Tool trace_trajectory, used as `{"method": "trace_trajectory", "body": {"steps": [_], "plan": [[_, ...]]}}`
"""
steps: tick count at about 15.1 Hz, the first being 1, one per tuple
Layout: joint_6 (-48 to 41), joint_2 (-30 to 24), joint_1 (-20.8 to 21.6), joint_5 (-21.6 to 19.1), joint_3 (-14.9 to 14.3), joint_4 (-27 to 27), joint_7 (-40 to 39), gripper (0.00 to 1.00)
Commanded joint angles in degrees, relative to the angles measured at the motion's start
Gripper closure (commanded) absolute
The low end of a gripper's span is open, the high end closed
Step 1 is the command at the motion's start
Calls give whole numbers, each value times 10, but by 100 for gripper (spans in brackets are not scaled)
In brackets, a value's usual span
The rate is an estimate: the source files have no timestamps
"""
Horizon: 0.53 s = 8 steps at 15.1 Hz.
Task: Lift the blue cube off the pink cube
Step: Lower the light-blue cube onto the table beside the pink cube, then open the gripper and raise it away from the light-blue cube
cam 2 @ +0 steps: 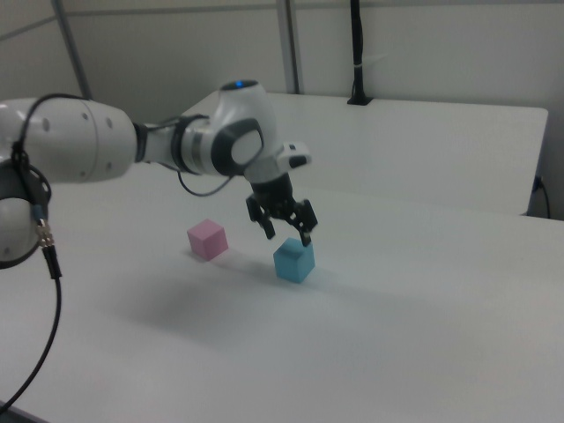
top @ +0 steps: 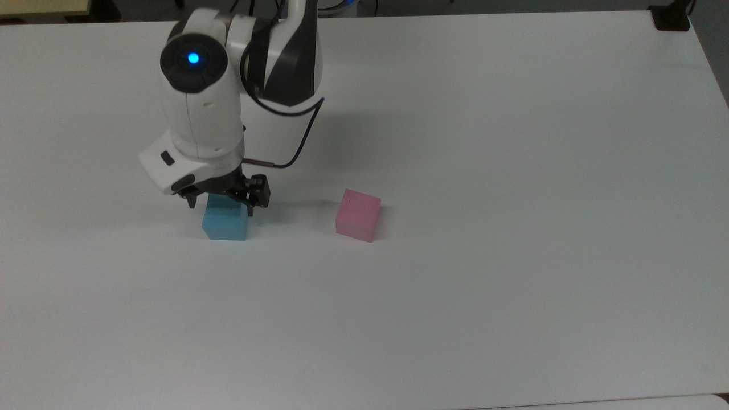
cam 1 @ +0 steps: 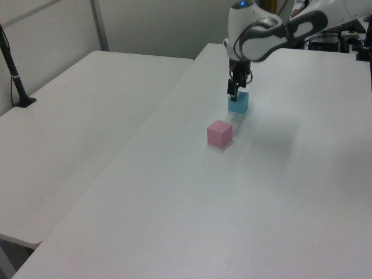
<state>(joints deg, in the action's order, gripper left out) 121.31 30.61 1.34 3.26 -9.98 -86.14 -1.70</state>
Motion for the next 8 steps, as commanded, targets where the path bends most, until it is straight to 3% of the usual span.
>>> {"method": "trace_trajectory", "body": {"steps": [1, 5, 8], "plan": [[-93, -99, 40, 2, 3, -18, -2, 0], [-204, -172, 80, 3, 2, -18, 70, 0], [-239, -202, 93, 3, 3, -20, 80, 0]]}}
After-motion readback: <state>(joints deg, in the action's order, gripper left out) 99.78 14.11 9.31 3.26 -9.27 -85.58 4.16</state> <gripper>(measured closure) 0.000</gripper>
